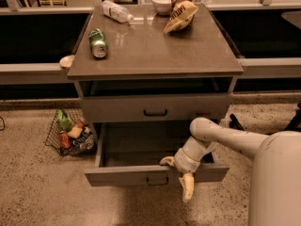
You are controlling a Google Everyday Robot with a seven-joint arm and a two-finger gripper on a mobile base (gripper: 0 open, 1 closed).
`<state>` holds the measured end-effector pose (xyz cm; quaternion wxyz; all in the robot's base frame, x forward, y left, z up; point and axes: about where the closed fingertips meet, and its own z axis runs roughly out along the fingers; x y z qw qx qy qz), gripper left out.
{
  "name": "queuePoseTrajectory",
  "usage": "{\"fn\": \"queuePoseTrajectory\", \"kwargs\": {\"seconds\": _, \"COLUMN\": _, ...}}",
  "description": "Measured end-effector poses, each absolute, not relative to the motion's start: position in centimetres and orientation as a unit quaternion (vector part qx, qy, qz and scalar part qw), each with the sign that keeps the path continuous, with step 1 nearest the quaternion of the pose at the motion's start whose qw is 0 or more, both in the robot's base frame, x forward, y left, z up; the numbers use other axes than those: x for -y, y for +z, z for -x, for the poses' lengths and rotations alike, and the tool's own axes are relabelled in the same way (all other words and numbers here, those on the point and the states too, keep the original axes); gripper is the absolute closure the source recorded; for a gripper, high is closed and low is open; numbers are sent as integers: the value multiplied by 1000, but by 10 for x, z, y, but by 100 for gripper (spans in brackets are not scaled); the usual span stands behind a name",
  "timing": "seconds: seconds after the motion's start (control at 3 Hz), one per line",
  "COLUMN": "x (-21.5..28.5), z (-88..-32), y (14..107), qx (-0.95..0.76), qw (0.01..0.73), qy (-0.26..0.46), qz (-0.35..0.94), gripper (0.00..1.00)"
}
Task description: Open middle drawer
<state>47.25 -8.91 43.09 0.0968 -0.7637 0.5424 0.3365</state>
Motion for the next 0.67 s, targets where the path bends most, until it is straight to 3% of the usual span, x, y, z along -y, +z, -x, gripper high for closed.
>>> {"fn": "queuePoseTrajectory", "kwargs": {"seconds": 0.33, "x": 90, "z": -453, "y": 432, "qx": -547, "qw": 82, "qy": 347, "qz": 757, "gripper": 16}}
{"fn": "queuePoseTrajectory", "kwargs": {"seconds": 0.67, "x": 91, "z": -441, "y": 438, "qx": -551, "qw": 76, "qy": 349, "qz": 754, "gripper": 6}}
